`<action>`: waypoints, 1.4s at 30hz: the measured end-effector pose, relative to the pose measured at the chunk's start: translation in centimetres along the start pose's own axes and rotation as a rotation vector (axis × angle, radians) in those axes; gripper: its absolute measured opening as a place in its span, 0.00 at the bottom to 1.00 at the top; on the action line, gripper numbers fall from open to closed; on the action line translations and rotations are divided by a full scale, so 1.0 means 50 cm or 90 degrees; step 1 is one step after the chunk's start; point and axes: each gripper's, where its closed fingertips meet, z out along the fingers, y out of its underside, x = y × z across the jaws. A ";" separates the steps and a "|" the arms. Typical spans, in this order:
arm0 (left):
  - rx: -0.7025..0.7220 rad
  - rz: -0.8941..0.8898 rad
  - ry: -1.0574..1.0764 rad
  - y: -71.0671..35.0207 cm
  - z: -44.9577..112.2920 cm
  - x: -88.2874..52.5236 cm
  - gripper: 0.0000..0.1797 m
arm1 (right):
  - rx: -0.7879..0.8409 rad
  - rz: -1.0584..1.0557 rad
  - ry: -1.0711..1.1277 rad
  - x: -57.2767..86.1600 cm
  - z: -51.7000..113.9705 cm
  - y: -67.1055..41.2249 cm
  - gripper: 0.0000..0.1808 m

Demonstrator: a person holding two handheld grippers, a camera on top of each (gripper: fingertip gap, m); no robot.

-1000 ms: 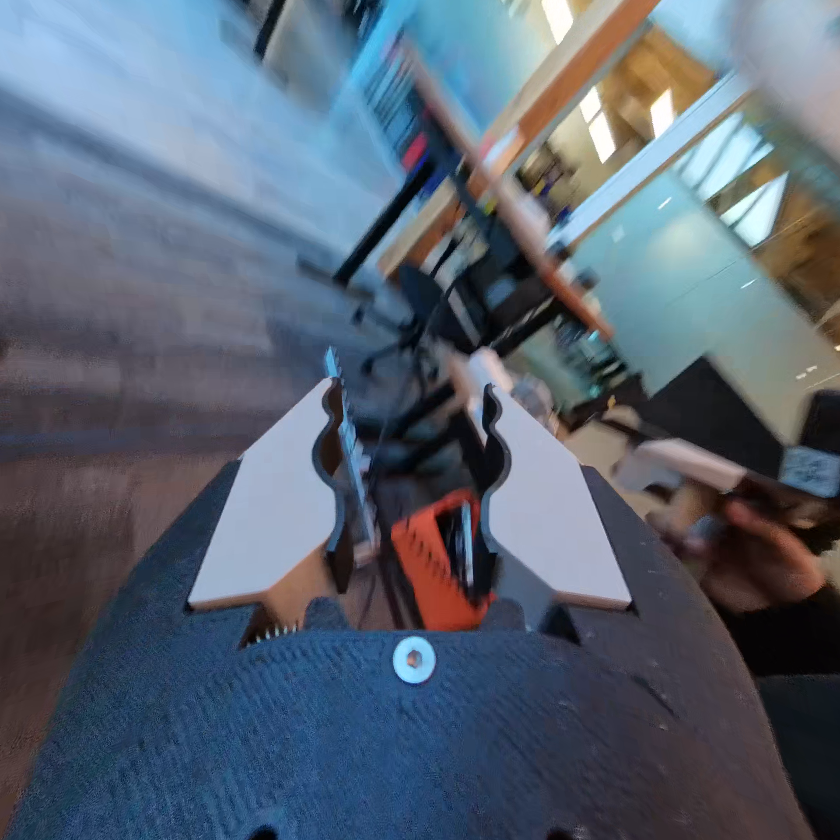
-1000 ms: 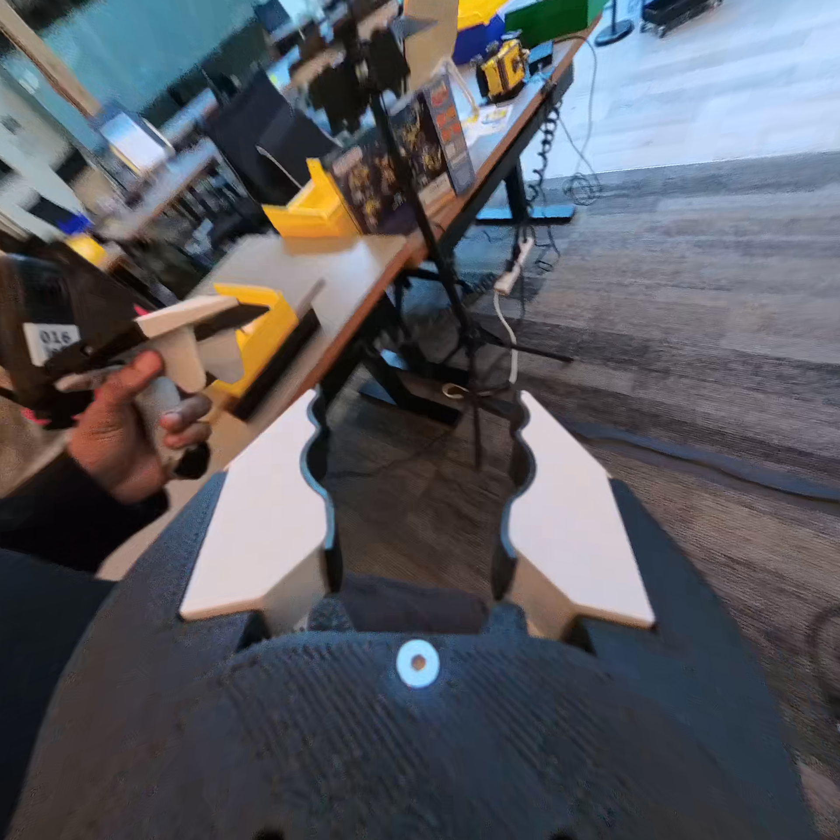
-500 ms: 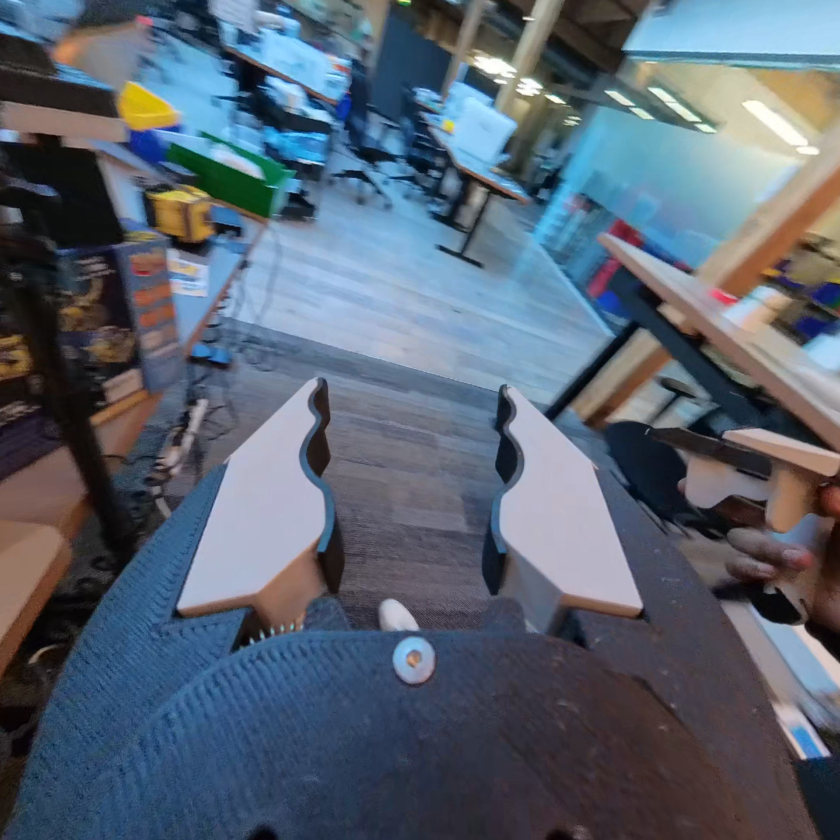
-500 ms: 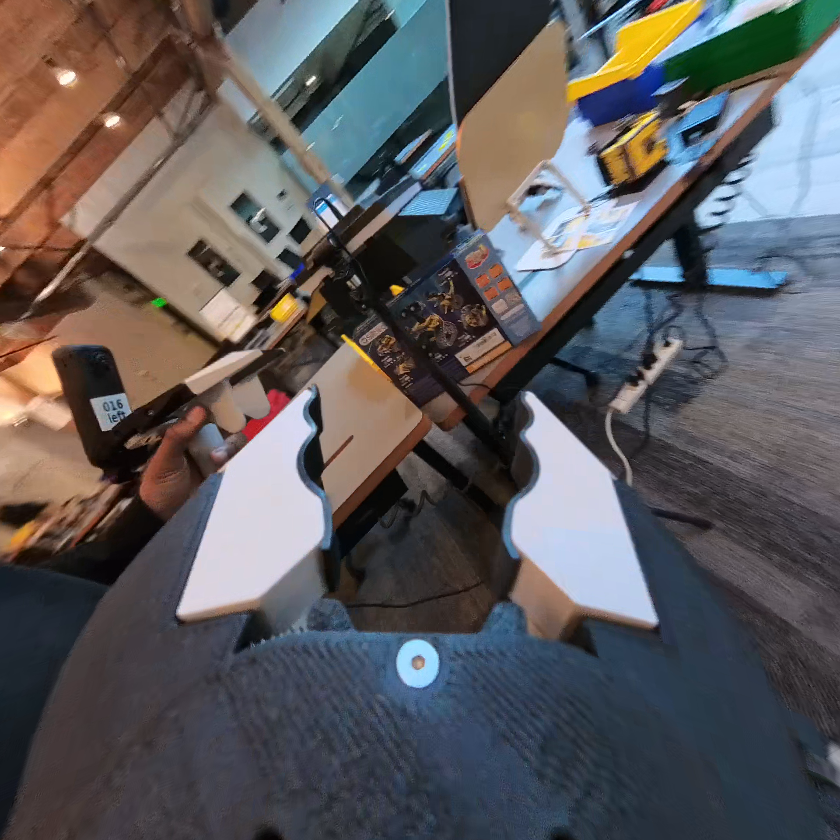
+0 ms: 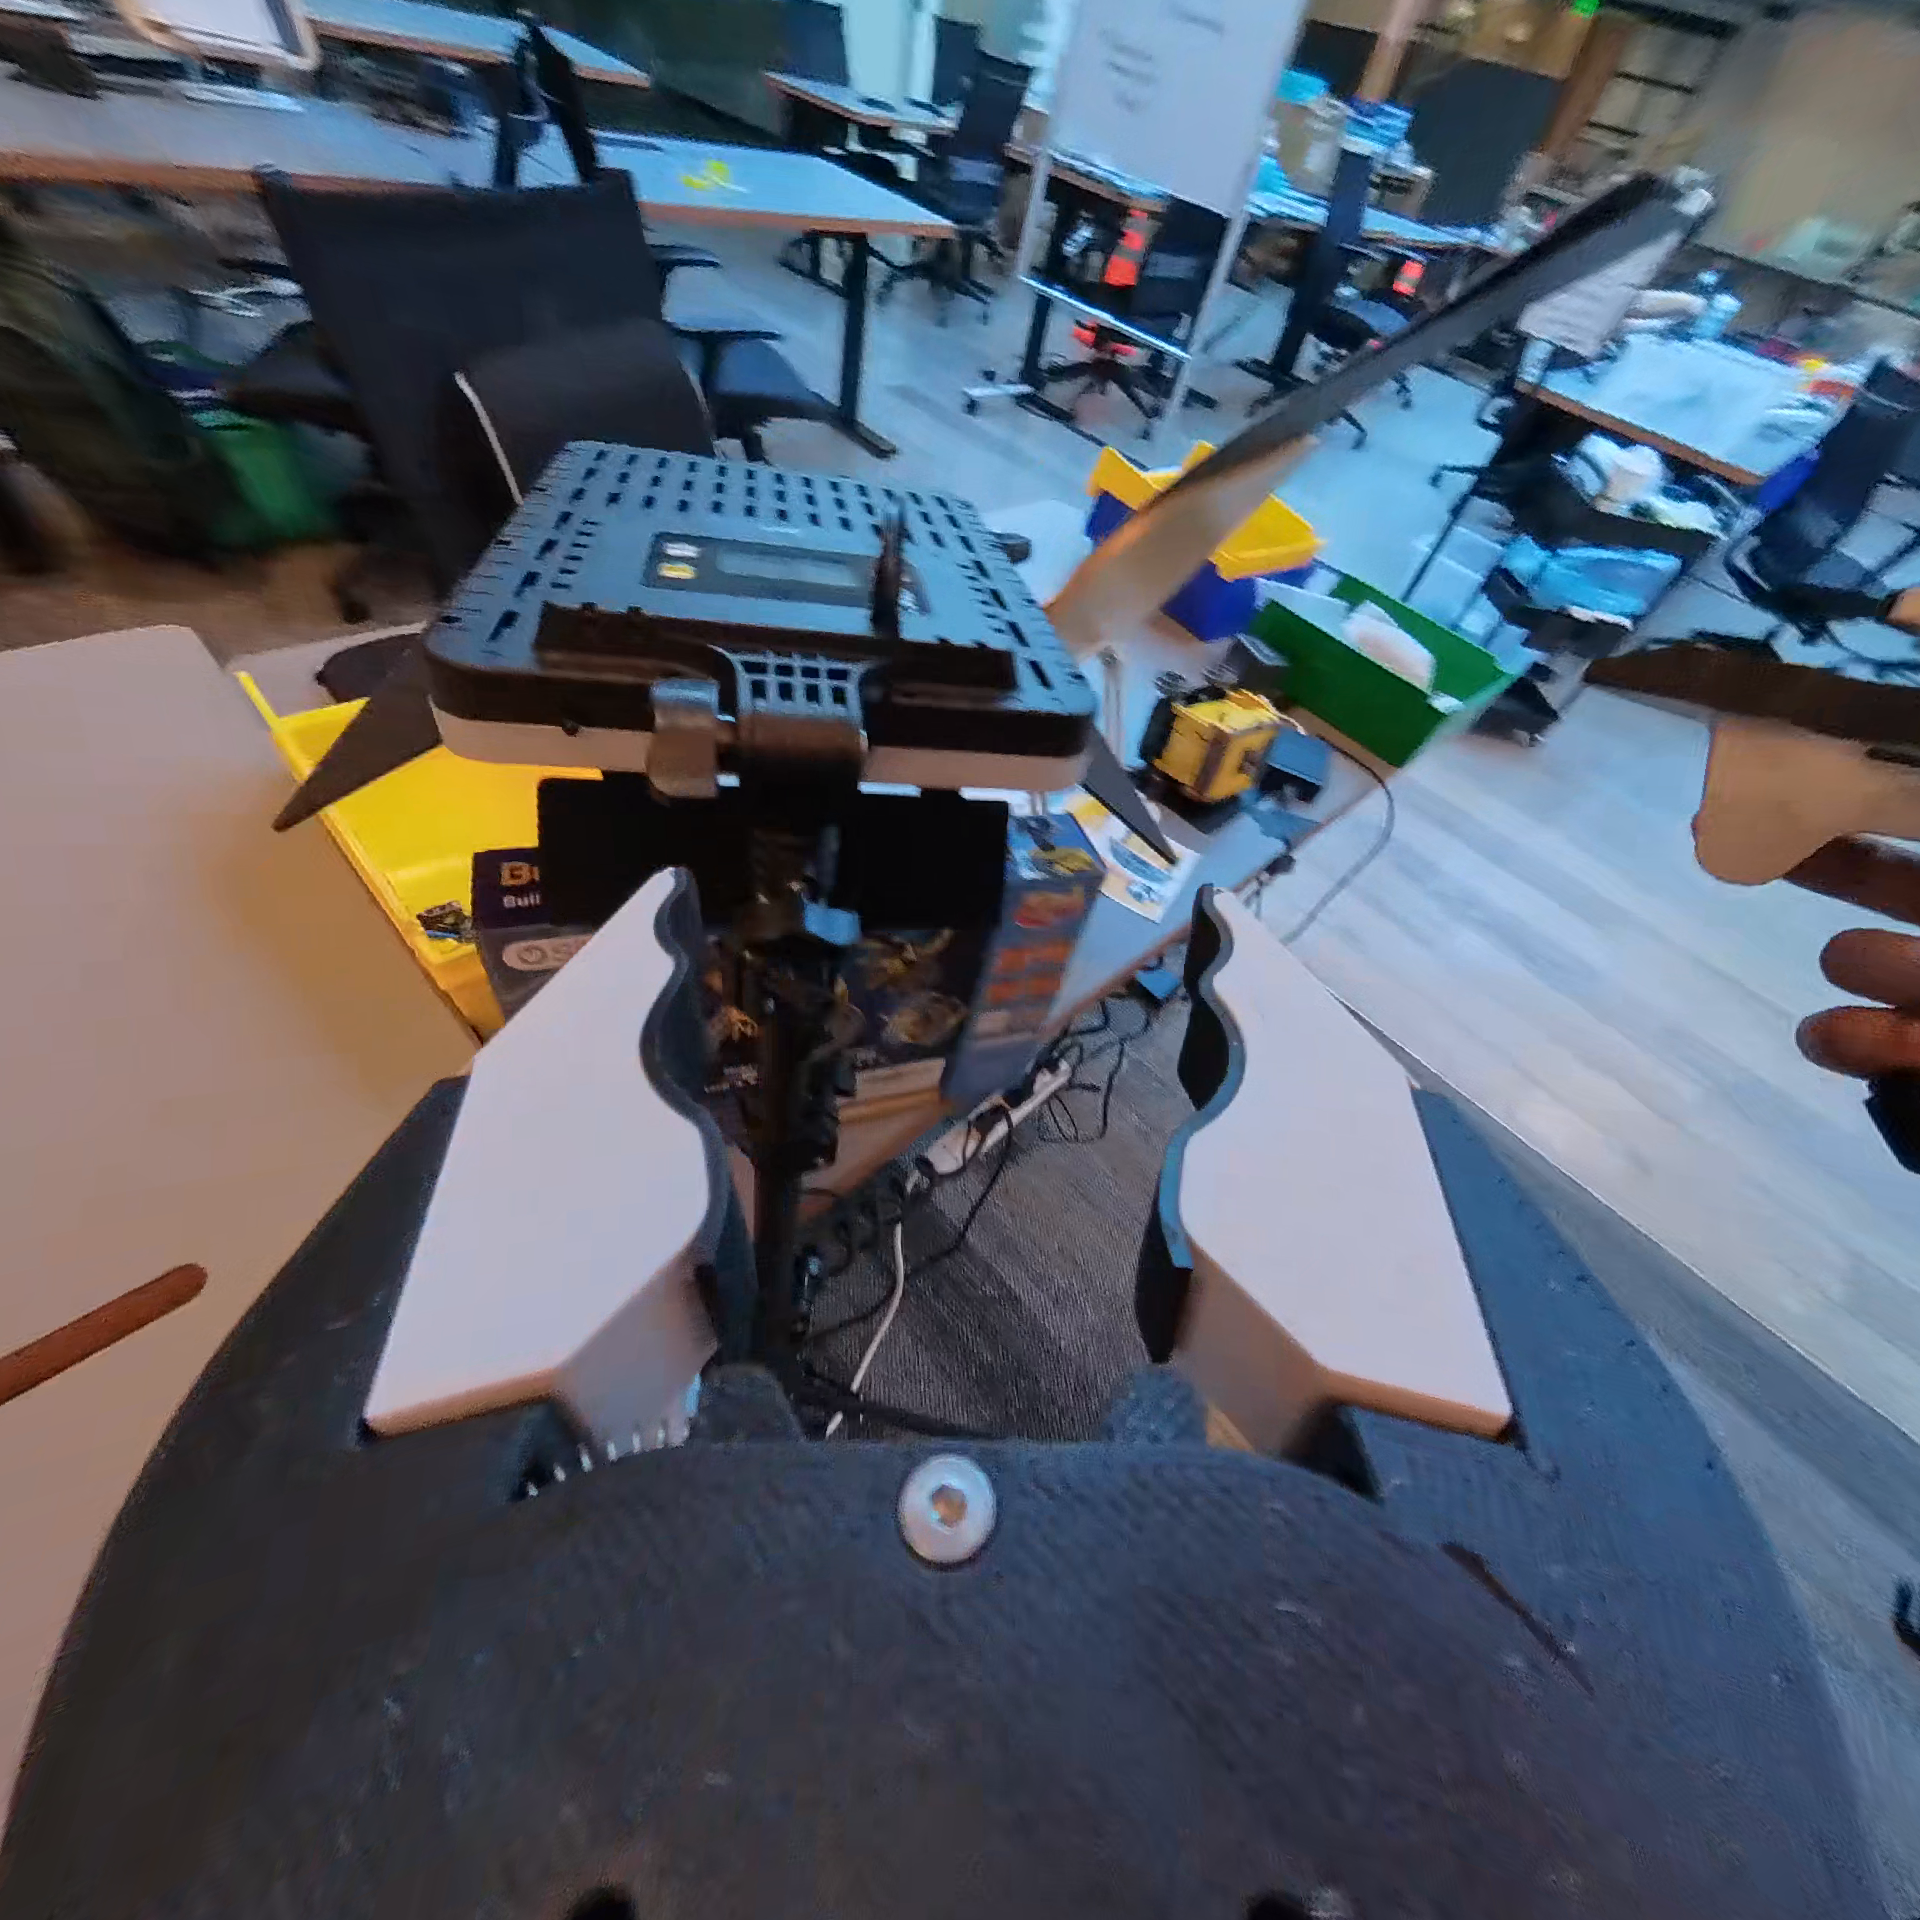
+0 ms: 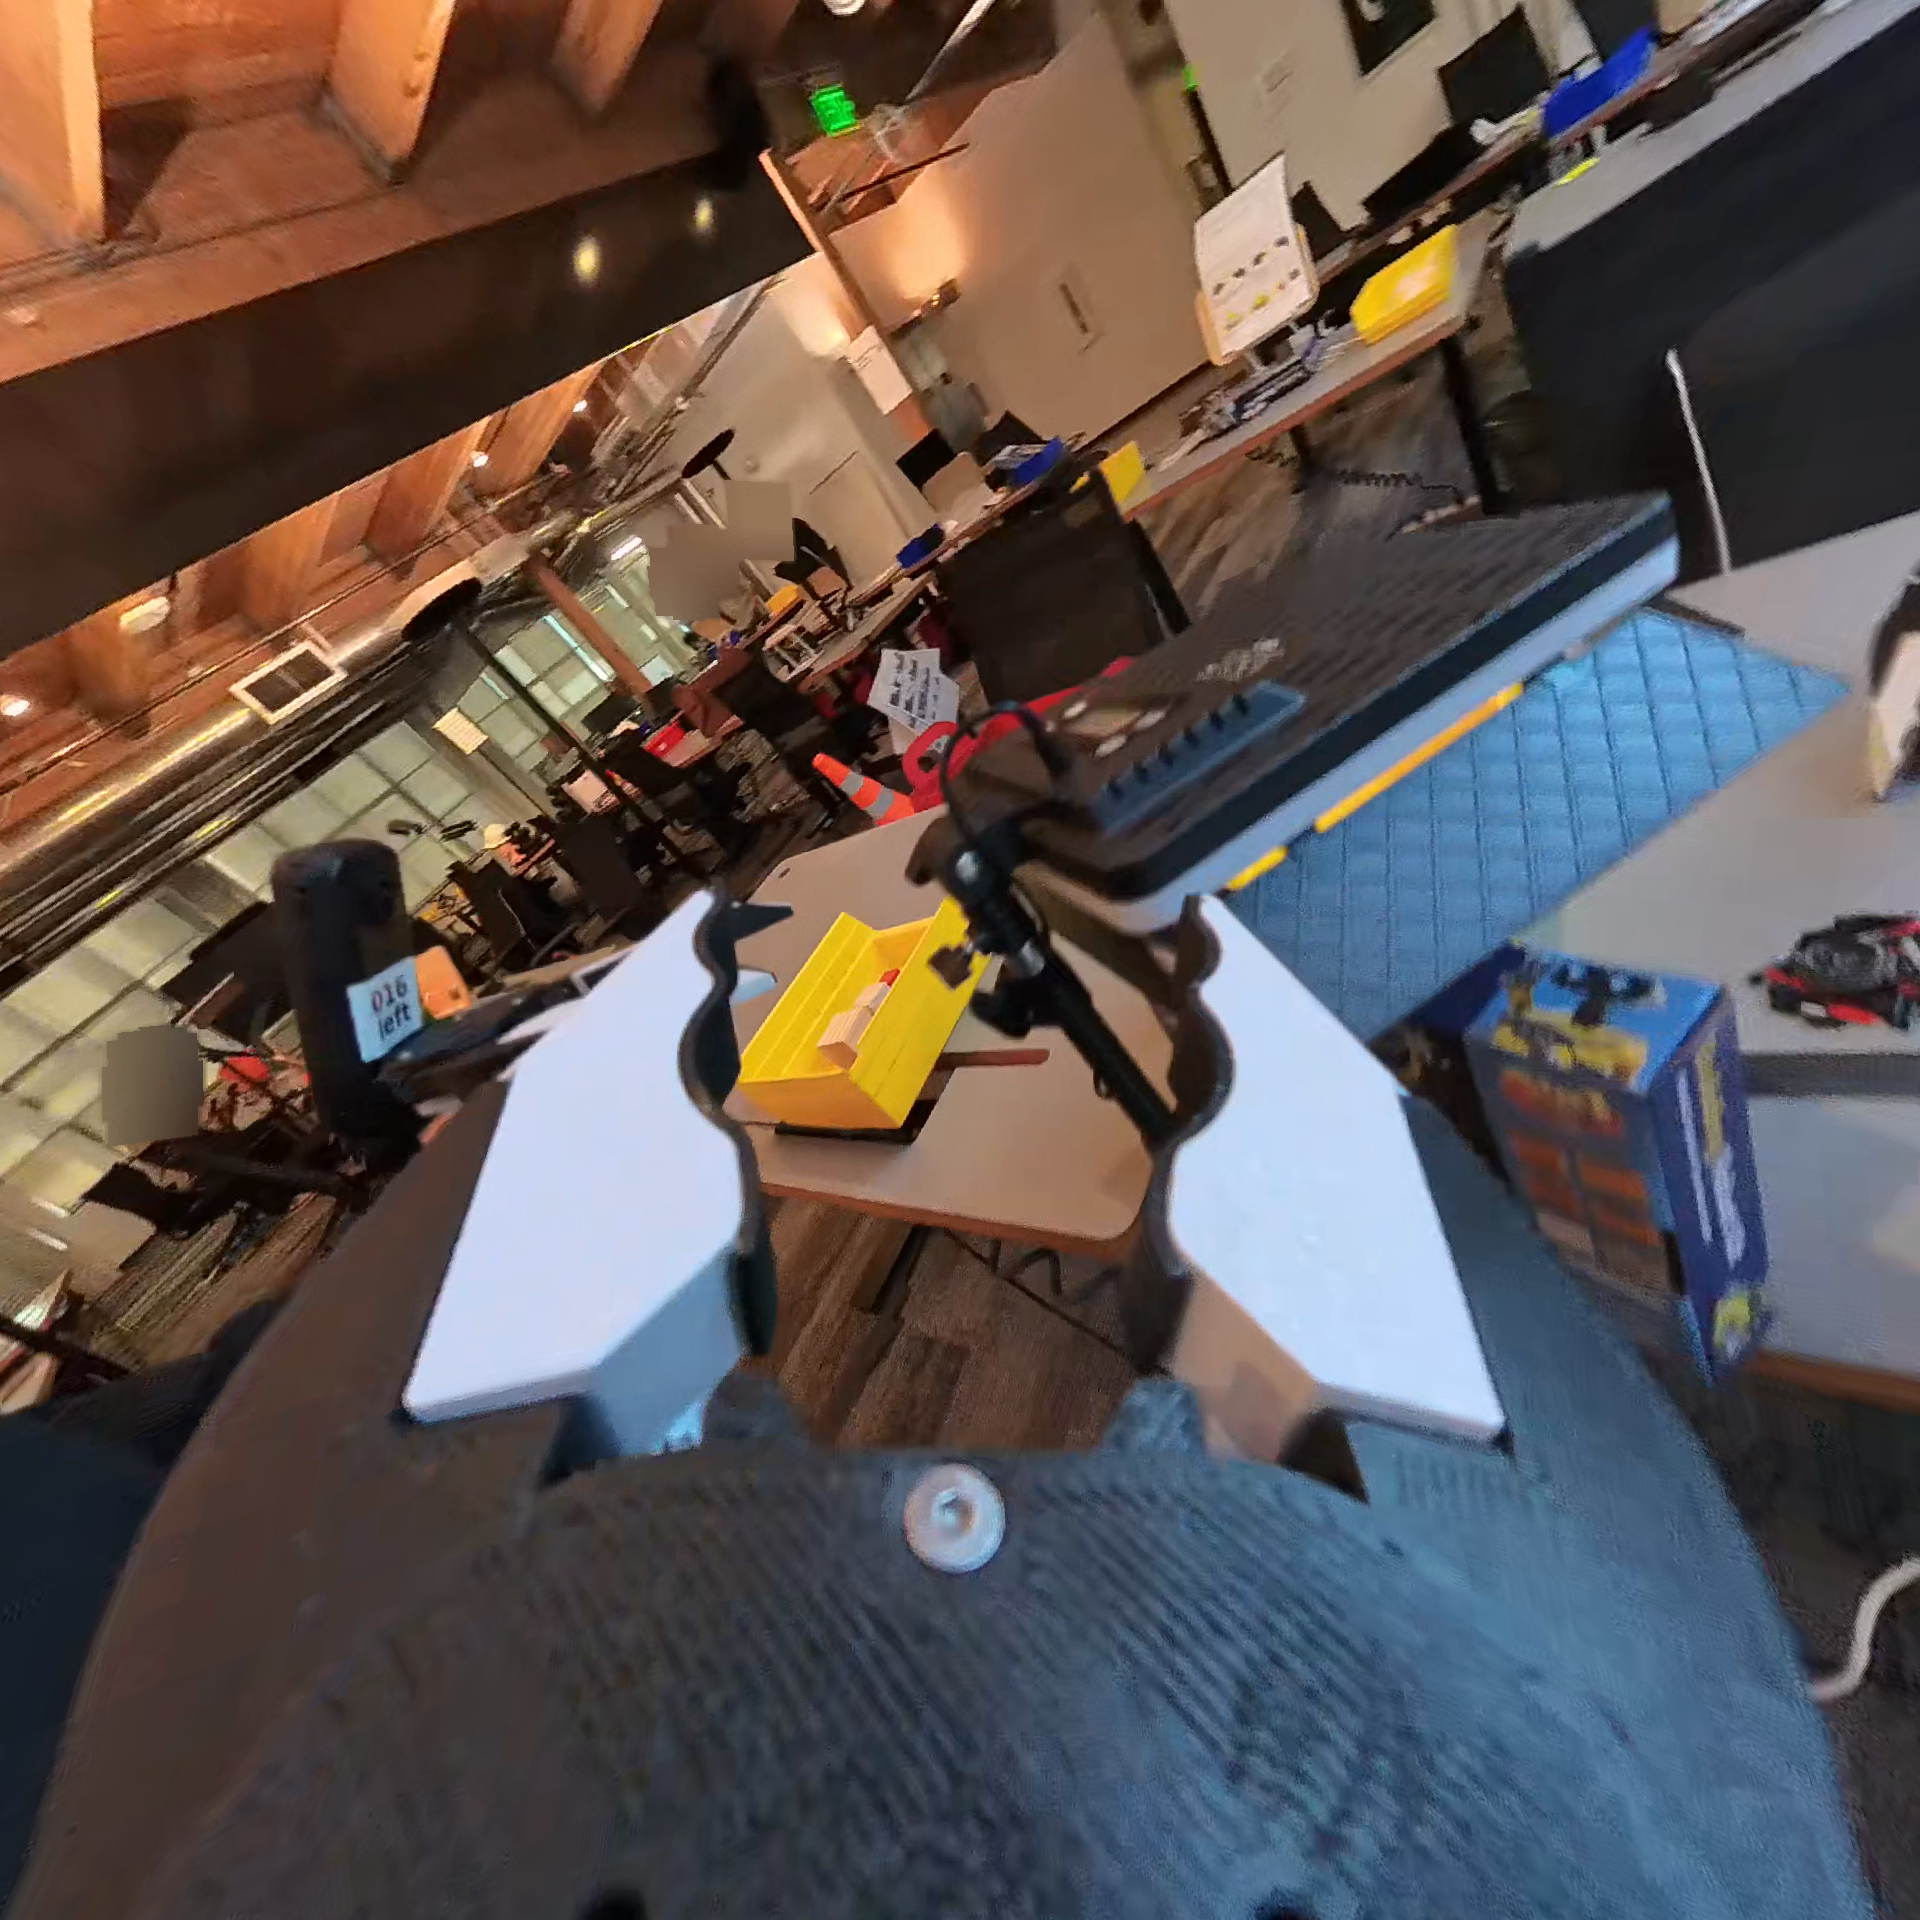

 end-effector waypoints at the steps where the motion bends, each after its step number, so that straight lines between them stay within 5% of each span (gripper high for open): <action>1: 0.008 -0.011 -0.010 -0.002 0.029 -0.011 0.51 | -0.002 -0.006 -0.006 0.017 0.026 -0.013 0.47; 11: -0.046 -0.096 -0.090 -0.001 0.203 -0.088 0.53 | -0.047 0.060 0.074 0.273 0.240 -0.078 0.59; 19: -0.027 -0.101 -0.154 0.023 0.208 -0.108 0.40 | -0.097 0.189 0.057 0.426 0.388 -0.051 0.62; 25: -0.025 -0.112 -0.174 0.023 0.212 -0.111 0.40 | -0.172 0.147 0.050 0.400 0.386 -0.028 0.63; 31: -0.002 -0.115 -0.173 0.023 0.209 -0.110 0.40 | -0.204 0.058 -0.127 0.175 0.344 -0.072 0.57; 38: 0.027 -0.114 -0.167 0.018 0.212 -0.109 0.39 | -0.165 -0.135 -0.253 -0.058 0.454 -0.347 0.58; 42: 0.049 -0.115 -0.165 0.015 0.214 -0.110 0.39 | -0.277 -0.167 -0.275 -0.010 0.591 -0.495 0.49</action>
